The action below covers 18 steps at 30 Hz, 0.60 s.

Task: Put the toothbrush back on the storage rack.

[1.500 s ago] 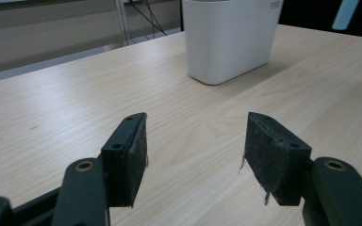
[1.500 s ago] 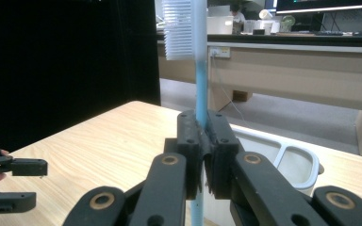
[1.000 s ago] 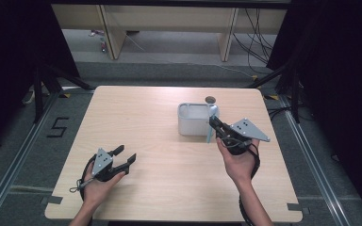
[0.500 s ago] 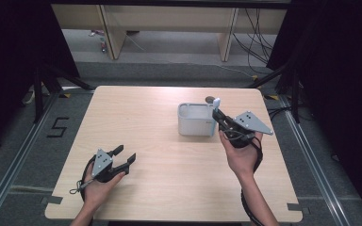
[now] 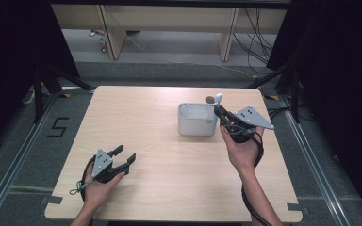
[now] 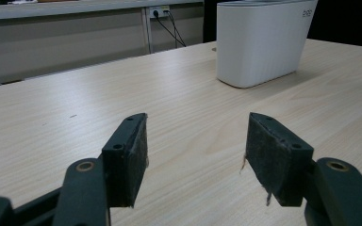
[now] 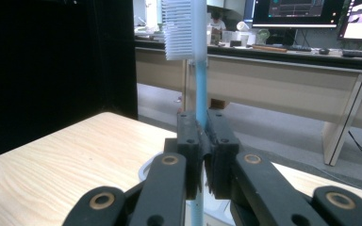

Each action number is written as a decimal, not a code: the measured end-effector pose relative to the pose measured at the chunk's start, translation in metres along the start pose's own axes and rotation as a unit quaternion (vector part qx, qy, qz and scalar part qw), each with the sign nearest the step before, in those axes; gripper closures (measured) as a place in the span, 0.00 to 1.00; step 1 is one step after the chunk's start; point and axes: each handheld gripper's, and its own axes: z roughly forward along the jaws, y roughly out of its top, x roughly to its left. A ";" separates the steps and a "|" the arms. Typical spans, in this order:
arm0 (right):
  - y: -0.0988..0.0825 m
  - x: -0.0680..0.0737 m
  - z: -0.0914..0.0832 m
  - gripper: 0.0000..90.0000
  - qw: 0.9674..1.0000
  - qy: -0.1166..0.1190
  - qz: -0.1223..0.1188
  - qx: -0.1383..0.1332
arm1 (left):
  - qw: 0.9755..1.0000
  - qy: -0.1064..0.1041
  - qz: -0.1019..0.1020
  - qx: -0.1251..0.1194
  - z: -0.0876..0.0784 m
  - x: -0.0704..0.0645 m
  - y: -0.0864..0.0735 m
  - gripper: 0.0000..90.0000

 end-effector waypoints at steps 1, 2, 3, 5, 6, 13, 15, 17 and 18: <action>0.001 -0.001 0.001 0.96 1.000 0.001 -0.003 -0.003 | 1.000 0.000 0.004 -0.002 0.001 0.001 0.000 0.44; 0.002 -0.001 0.001 0.96 1.000 0.000 -0.001 -0.004 | 1.000 0.000 0.003 -0.002 0.001 0.001 0.000 0.44; 0.003 -0.001 0.002 0.96 1.000 -0.001 0.000 -0.002 | 1.000 0.001 0.003 -0.002 0.000 0.000 0.000 0.44; 0.005 -0.002 0.003 0.96 1.000 -0.001 0.003 -0.005 | 1.000 0.001 -0.001 0.000 0.000 0.000 0.000 0.44; 0.005 -0.002 0.003 0.96 1.000 -0.001 0.003 -0.005 | 1.000 0.001 -0.001 0.000 0.000 0.000 0.000 0.44; 0.010 -0.005 0.007 0.96 1.000 -0.004 0.002 -0.011 | 1.000 0.001 0.001 -0.001 0.000 0.000 0.000 0.44; 0.012 -0.005 0.008 0.96 1.000 -0.007 0.000 -0.010 | 1.000 0.001 0.003 -0.002 0.001 0.000 0.000 0.44; 0.013 -0.005 0.008 0.96 1.000 -0.010 0.000 -0.013 | 1.000 0.002 -0.001 0.000 0.000 0.000 0.000 0.44; 0.014 -0.006 0.009 0.96 1.000 -0.007 -0.003 -0.016 | 1.000 0.002 -0.001 0.000 0.000 0.000 0.000 0.44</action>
